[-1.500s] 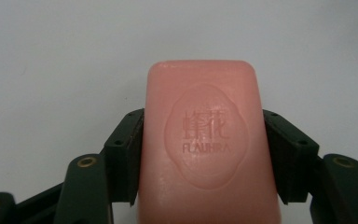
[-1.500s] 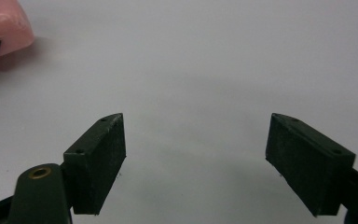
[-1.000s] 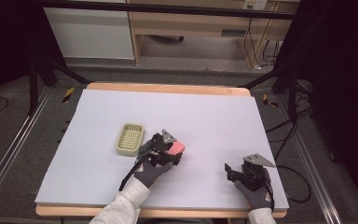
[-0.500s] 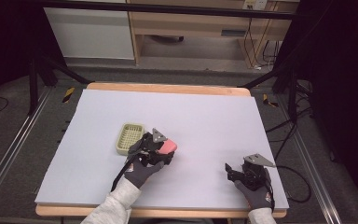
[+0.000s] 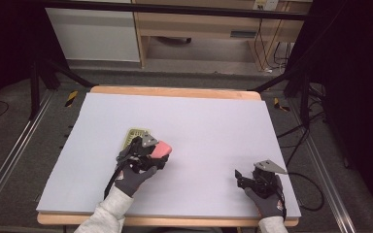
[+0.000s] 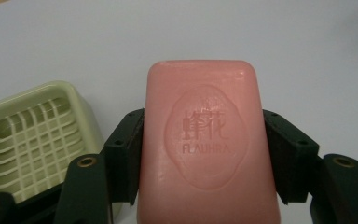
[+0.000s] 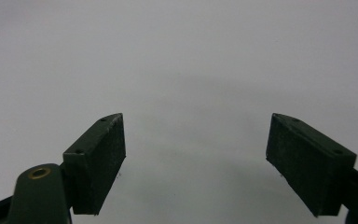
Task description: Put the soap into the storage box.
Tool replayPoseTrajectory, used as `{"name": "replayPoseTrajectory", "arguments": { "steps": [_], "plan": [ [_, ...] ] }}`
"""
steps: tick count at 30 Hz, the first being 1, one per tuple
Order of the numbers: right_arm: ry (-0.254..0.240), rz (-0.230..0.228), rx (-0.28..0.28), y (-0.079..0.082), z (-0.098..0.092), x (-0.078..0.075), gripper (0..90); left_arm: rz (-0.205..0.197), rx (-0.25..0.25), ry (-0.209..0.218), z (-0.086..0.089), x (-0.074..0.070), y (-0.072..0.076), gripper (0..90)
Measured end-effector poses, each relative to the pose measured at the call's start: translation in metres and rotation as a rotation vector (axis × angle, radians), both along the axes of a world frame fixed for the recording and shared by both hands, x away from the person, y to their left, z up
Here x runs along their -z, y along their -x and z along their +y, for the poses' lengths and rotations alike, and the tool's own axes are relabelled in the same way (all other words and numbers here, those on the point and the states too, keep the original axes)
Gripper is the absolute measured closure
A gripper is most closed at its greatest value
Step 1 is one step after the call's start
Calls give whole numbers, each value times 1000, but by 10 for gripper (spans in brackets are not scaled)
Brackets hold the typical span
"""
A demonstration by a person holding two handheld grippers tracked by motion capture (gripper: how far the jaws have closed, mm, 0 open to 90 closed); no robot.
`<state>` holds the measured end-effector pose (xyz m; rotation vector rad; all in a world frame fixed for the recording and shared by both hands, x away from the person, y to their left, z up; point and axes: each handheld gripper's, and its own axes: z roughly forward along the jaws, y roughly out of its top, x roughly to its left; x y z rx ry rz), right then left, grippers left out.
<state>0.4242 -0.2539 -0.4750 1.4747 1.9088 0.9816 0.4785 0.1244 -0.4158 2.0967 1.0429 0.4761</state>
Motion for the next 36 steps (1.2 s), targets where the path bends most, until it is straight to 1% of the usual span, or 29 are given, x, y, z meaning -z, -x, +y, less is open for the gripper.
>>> {"name": "replayPoseTrajectory", "arguments": {
  "steps": [1,2,5,6,7,8,9,13,14,15,18,21,22,29,33,34,35,36],
  "plan": [
    [0,0,0,0,0,0,198,0,0,0,0,0,0,371],
    [1,0,0,0,0,0,197,-2,-11,10,5,-2,-1,371],
    [0,1,1,0,1,0,198,-6,-20,22,9,-4,-1,371],
    [0,1,1,0,1,0,198,-10,-32,27,14,-6,-2,371],
    [0,1,1,0,1,0,198,-10,-32,27,14,-6,-2,371],
    [-4,2,-1,0,1,0,198,-12,-44,34,18,-7,-3,371],
    [-4,2,-1,0,1,0,198,-12,-44,34,18,-7,-3,371],
    [-3,1,-7,0,1,0,198,-15,-71,47,29,-9,-6,371],
    [-3,1,-7,0,1,0,198,-15,-71,47,29,-9,-6,371],
    [-2,0,-8,0,1,0,198,-15,-79,42,34,-10,-8,370],
    [-2,-1,-9,0,2,-1,198,-14,-96,48,39,-10,-10,371],
    [-1,1,-7,0,2,0,198,-16,-104,51,41,-10,-11,371],
    [12,-4,-9,0,1,0,197,-16,-107,52,43,-11,-12,370],
    [11,-4,-10,-1,1,0,198,-17,-124,56,48,-10,-16,371],
    [3,1,-11,0,2,0,198,-21,-153,65,55,-10,-20,371],
    [1,1,-12,0,2,0,198,-21,-153,65,55,-10,-20,370],
    [1,1,-12,0,2,0,198,-24,-167,61,57,-9,-22,371],
    [5,-2,-13,-1,2,0,198,-25,-170,55,59,-8,-23,371]
  ]
}}
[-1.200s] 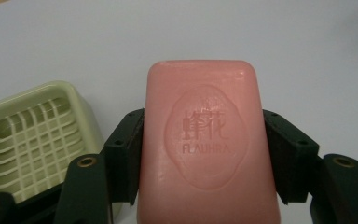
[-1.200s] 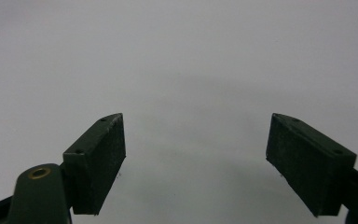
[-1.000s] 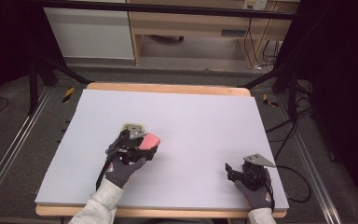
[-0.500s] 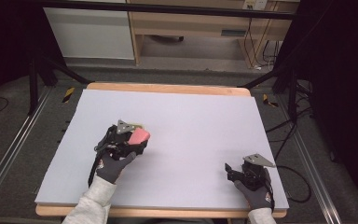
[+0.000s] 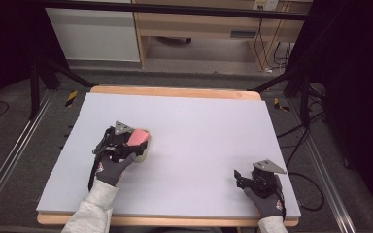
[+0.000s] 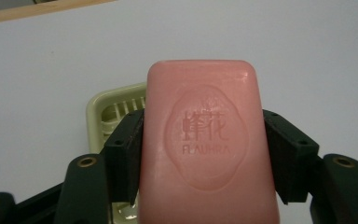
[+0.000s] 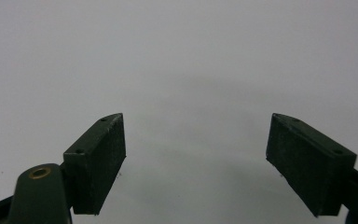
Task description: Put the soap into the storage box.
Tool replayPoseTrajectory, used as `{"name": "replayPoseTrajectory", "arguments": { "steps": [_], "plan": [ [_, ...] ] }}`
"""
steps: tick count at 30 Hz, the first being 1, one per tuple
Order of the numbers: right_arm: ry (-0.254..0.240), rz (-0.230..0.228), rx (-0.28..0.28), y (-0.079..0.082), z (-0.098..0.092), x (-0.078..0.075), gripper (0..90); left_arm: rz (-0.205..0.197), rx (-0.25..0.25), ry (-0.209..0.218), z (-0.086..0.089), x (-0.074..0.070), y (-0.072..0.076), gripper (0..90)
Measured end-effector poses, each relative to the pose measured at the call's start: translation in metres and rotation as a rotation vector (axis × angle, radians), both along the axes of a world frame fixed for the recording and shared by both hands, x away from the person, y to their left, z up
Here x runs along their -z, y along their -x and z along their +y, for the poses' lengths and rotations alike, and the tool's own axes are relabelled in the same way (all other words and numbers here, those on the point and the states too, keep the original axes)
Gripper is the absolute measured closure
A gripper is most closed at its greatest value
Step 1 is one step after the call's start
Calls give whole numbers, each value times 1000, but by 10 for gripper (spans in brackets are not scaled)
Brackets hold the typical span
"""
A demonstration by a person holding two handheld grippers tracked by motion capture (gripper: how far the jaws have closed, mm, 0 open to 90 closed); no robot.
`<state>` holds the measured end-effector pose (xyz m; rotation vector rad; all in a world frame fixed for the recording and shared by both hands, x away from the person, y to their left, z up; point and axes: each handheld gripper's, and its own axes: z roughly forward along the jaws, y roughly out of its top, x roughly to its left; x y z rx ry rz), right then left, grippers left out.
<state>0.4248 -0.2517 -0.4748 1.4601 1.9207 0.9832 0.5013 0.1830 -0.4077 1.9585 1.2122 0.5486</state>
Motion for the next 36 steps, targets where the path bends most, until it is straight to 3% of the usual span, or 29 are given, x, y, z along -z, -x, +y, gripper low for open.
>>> {"name": "replayPoseTrajectory", "arguments": {
  "steps": [9,36],
  "plan": [
    [3,-2,-2,-1,1,0,199,11,-40,-14,3,9,-10,371],
    [3,1,-4,-1,1,1,200,40,-80,-21,9,25,-32,370]
  ]
}}
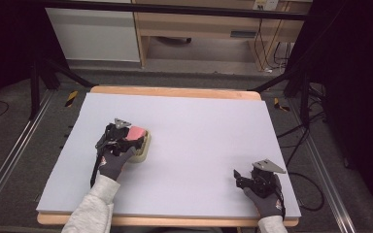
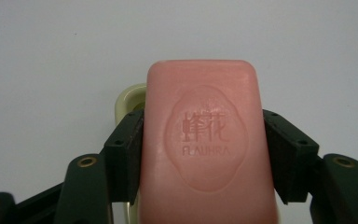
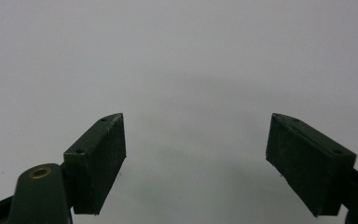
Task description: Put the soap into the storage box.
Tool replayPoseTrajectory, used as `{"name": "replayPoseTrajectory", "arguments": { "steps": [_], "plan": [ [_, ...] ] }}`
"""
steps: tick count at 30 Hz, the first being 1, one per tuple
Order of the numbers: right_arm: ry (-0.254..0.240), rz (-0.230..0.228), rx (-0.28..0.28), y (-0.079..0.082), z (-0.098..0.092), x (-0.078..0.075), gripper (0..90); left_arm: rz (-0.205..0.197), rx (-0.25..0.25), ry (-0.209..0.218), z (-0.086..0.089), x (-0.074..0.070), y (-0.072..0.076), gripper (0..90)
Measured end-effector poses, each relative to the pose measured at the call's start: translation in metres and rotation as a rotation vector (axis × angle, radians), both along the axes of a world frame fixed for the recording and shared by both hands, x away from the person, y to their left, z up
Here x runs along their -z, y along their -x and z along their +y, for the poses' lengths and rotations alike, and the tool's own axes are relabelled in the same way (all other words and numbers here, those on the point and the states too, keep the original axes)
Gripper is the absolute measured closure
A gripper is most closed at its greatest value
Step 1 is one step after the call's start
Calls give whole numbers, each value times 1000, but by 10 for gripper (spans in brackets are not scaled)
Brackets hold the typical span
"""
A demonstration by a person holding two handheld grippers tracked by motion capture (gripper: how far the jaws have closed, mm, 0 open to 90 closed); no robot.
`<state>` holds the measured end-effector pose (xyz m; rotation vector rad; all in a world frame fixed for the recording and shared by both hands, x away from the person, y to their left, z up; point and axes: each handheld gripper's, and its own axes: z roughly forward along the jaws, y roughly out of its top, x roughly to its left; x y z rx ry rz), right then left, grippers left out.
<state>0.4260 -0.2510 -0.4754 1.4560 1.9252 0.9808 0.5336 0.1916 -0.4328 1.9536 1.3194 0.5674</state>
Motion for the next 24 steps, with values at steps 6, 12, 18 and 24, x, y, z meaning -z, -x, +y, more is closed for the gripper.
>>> {"name": "replayPoseTrajectory", "arguments": {
  "steps": [6,12,18,24],
  "plan": [
    [-6,4,-1,0,0,0,200,12,2,-10,-2,6,-2,371],
    [-8,5,-2,0,0,0,200,26,-3,-16,-2,12,-5,371],
    [-6,4,0,0,0,0,200,36,-3,-20,-2,15,-6,371],
    [-8,6,-3,0,0,0,200,43,-4,-28,-3,17,-7,370]
  ]
}}
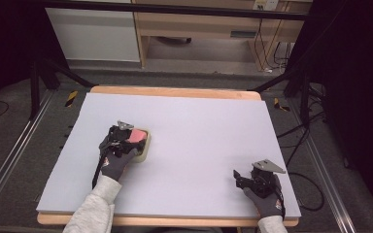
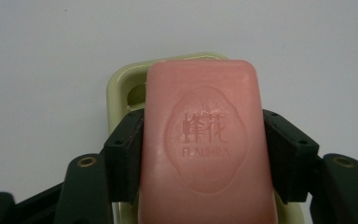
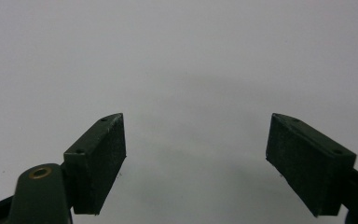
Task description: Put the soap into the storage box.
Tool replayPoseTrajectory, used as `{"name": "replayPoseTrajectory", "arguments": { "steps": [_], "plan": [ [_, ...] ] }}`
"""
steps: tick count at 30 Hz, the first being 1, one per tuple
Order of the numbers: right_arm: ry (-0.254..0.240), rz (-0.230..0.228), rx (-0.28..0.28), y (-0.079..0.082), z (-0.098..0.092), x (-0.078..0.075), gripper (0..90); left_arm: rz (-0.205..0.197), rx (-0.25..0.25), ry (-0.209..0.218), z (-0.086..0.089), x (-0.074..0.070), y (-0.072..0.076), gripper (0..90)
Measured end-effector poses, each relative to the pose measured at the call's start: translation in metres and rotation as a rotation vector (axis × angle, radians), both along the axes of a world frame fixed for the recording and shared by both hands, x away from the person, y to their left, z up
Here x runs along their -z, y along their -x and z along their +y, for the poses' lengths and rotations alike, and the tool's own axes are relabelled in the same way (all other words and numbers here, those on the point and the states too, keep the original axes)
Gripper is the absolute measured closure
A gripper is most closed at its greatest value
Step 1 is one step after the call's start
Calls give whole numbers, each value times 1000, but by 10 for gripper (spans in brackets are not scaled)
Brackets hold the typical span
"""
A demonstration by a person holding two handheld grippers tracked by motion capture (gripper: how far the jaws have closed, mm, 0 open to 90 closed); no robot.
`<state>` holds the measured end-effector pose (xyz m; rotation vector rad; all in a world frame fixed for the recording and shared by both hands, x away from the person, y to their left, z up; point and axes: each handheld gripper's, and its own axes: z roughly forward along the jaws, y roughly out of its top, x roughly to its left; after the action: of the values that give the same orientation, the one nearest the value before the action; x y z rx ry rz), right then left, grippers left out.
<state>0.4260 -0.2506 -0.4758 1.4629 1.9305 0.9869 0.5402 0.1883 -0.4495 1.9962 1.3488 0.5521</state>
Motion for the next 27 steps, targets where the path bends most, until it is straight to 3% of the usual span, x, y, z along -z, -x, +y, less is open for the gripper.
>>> {"name": "replayPoseTrajectory", "arguments": {
  "steps": [23,27],
  "plan": [
    [-2,0,0,0,0,0,199,26,-4,-4,0,7,-3,369],
    [-2,0,3,0,0,0,198,17,1,18,2,4,-2,343]
  ]
}}
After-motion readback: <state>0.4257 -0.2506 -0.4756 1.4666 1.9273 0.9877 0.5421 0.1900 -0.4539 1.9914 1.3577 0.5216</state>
